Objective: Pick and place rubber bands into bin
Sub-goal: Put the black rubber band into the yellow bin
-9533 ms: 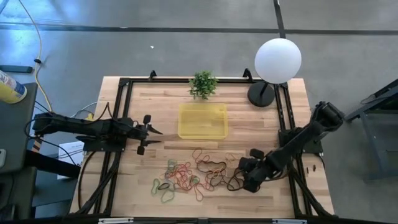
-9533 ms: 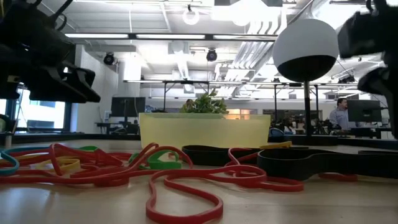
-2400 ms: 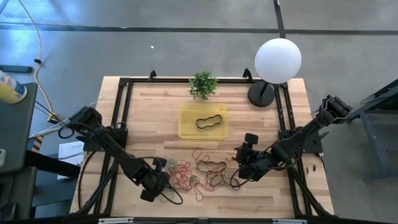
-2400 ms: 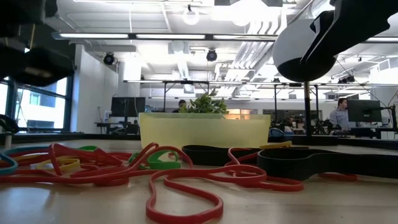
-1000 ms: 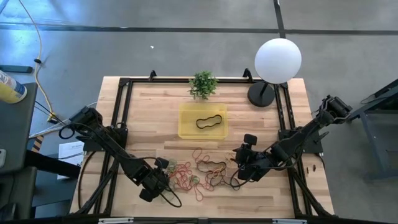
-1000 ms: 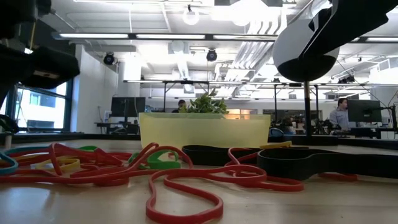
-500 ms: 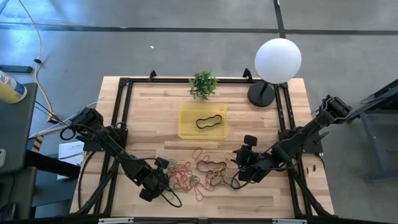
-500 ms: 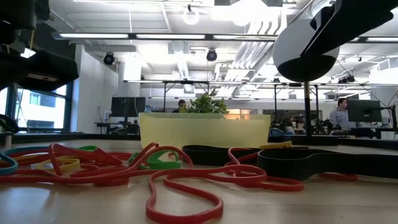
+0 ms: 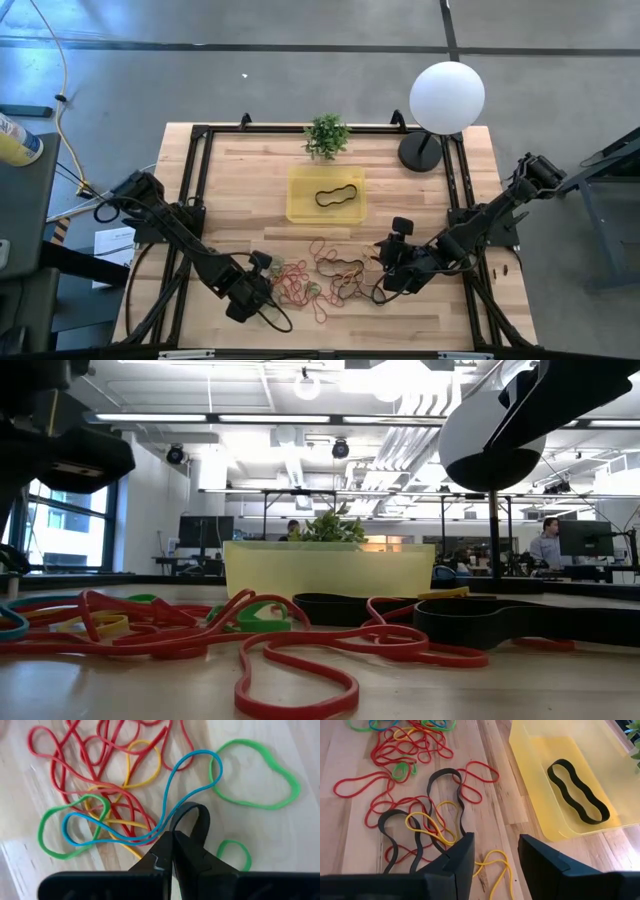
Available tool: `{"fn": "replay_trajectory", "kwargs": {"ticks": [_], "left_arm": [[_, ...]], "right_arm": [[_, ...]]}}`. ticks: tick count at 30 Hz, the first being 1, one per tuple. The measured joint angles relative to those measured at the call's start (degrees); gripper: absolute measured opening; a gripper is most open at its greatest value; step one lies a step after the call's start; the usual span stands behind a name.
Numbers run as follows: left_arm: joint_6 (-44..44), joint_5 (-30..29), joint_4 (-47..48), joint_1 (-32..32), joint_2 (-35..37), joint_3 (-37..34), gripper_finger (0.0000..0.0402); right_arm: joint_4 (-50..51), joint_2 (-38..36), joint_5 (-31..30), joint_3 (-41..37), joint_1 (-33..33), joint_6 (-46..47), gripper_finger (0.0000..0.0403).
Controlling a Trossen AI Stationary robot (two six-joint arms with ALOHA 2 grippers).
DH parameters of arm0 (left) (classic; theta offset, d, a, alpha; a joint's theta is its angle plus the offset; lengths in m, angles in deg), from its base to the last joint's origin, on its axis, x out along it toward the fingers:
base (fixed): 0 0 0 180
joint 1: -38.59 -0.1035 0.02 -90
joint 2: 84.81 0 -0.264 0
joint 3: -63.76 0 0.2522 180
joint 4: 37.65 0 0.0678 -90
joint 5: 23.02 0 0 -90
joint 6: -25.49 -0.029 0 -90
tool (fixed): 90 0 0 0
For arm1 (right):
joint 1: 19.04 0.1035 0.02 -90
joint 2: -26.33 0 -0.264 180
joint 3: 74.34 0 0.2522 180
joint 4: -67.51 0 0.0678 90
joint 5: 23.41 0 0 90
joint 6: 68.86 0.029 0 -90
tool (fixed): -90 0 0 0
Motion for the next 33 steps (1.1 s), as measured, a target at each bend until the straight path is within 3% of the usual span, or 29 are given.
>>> {"fn": "replay_trajectory", "kwargs": {"ticks": [10,18,23,33], "left_arm": [[-2.58,-4.69,0.06,0.0,4.97,0.02,0.0],[-8.52,-13.68,-0.11,-1.8,10.87,0.06,0.0],[-16.73,-18.12,-1.6,-7.22,12.74,0.07,0.0],[-37.22,-14.88,-14.34,-24.34,12.82,0.07,0.0]], "right_arm": [[0.0,0.0,0.06,0.0,0.0,0.0,0.0142],[0.0,0.0,0.04,0.0,-0.02,-0.02,0.014],[-0.01,0.0,0.04,0.0,-0.02,-0.02,0.014],[-0.22,0.0,-0.21,0.0,-0.02,-0.36,0.014]]}}
